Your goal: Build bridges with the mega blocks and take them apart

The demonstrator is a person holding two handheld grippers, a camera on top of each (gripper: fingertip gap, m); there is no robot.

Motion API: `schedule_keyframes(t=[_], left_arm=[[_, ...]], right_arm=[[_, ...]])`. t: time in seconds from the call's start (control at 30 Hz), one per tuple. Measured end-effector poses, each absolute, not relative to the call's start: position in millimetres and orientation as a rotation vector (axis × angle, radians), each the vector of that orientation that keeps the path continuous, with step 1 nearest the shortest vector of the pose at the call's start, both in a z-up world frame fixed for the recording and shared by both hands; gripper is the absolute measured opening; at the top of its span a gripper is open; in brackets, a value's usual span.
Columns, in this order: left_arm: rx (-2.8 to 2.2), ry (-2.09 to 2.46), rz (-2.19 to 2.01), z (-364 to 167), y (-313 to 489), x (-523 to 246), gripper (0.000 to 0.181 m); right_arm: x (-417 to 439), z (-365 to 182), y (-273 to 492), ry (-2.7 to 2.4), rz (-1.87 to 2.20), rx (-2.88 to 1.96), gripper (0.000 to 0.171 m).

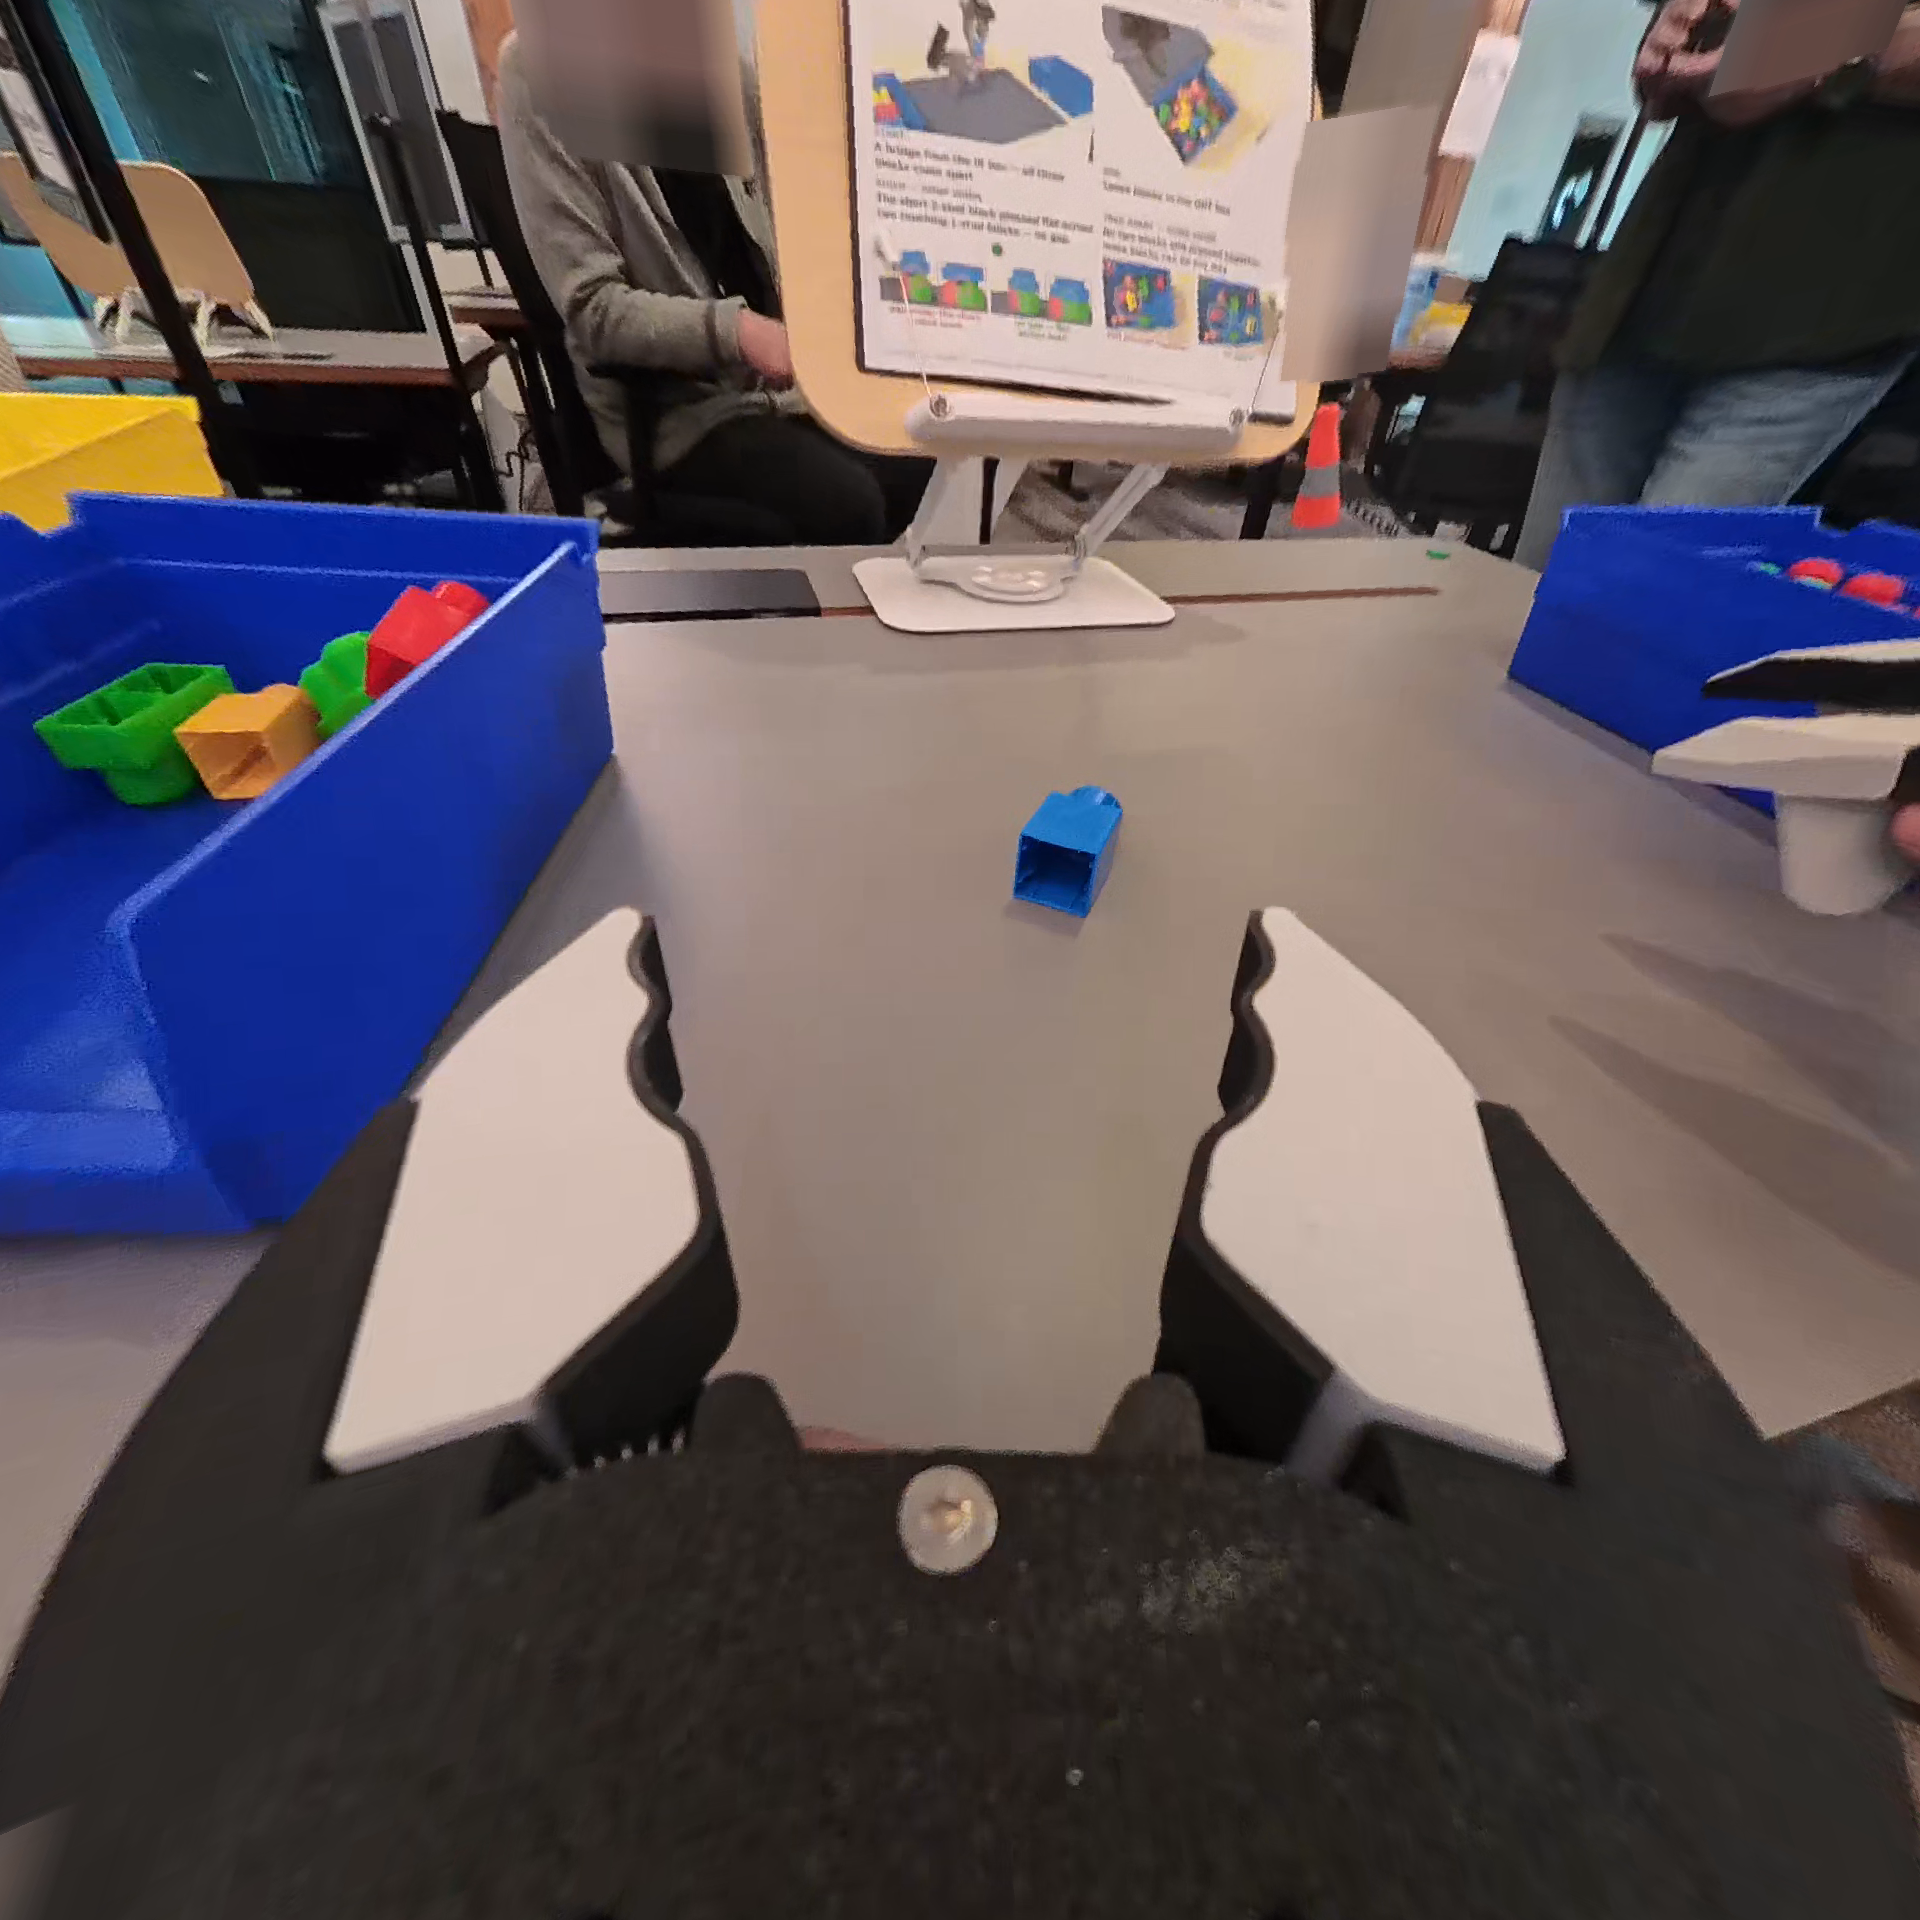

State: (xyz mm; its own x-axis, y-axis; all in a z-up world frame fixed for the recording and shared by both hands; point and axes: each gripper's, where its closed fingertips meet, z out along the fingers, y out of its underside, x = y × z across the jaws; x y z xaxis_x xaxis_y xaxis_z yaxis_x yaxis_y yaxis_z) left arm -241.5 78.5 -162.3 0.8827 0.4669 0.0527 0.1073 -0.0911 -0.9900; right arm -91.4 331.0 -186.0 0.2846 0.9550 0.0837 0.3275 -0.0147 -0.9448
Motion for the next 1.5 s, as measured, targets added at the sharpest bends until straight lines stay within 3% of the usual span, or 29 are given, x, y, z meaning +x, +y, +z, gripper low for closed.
schedule_keyframes(t=[0.47, 0.77, 1.03, 1.13, 1.23, 1.5], left_arm=[[-1.729, -0.467, 0.392, -155.4, 56.5, -269.4, 0.096], [-2.007, -0.383, 0.388, -107.3, 73.1, -379.1, 0.089], [-2.379, -0.318, 0.314, -165.5, 131.7, -486.4, 0.085], [-2.374, -0.345, 0.132, -174.6, 155.2, -504.3, 0.073], [-2.448, -0.373, -0.009, -187.2, 161.2, -517.2, 0.072], [-2.567, -0.371, -0.068, -203.9, 166.3, -526.9, 0.056]], right_arm=[[-98.4, -187.1, 323.4, -1.247, 0.778, -1.533, 0.066], [-96.6, -190.9, 333.4, -1.243, 0.794, -1.544, 0.065], [-95.3, -194.8, 339.8, -1.237, 0.803, -1.565, 0.064], [-92.6, -194.4, 343.3, -1.23, 0.795, -1.569, 0.063], [-89.0, -194.7, 348.3, -1.22, 0.784, -1.578, 0.063], [-86.9, -197.3, 358.4, -1.204, 0.773, -1.6, 0.062]])
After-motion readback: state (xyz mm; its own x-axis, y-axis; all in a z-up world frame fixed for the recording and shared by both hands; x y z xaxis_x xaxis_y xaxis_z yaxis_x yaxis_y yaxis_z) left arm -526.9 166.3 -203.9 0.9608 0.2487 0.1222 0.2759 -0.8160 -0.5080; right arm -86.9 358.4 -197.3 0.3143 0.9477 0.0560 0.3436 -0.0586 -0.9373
